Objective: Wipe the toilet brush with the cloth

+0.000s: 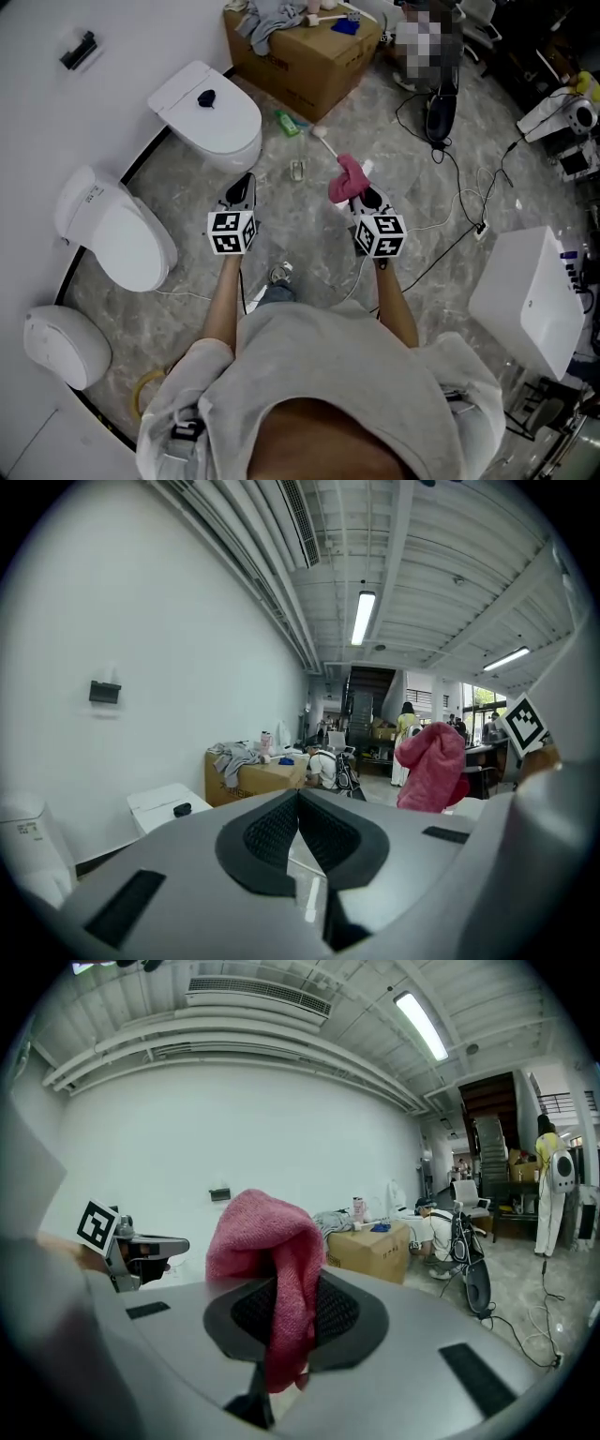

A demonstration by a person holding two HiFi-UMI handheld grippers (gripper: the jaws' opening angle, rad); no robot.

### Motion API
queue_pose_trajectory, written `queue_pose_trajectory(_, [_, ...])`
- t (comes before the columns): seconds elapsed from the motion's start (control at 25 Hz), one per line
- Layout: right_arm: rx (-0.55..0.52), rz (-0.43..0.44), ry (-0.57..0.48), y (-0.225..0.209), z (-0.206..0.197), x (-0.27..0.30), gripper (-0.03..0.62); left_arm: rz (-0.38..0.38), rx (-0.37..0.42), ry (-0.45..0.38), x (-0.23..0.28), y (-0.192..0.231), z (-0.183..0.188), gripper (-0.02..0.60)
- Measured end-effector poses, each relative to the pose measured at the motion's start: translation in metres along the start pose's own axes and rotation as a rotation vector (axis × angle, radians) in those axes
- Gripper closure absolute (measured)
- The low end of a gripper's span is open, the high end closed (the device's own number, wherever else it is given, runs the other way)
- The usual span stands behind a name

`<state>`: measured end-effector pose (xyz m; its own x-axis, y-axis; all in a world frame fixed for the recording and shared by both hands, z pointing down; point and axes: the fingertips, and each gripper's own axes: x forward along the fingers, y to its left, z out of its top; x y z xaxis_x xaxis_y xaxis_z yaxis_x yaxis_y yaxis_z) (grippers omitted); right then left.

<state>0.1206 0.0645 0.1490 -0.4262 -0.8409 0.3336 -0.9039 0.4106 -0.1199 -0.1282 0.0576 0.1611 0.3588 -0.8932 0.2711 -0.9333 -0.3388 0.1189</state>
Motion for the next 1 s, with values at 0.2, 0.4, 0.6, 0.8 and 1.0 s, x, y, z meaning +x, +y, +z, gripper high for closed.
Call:
queue_pose_trajectory(0.2, [-0.006,-0.029,0.000,-0.009,0.023,0.056,0.530,-0.013,-0.009,0.003,0.045,0.045,0.012,0.563])
queue_pose_trajectory(0.4, [0.014,-0.044,0.012,-0.011,0.025,0.090,0.530,-0.032,-0.012,0.022,0.080,0.070,0.013,0.563])
queue_pose_trajectory(0.6, [0.038,-0.048,0.037,-0.016,0.017,0.111,0.530,-0.047,-0.013,0.043,0.103,0.078,0.012,0.563])
queue_pose_trajectory(0.8, [0.046,-0.042,0.043,-0.022,0.018,0.131,0.530,-0.055,-0.004,0.064,0.123,0.083,0.008,0.563])
queue_pose_trajectory(1.0, [0.057,-0.025,0.068,-0.034,0.016,0.156,0.530,-0.046,-0.015,0.097,0.141,0.089,0.000,0.563])
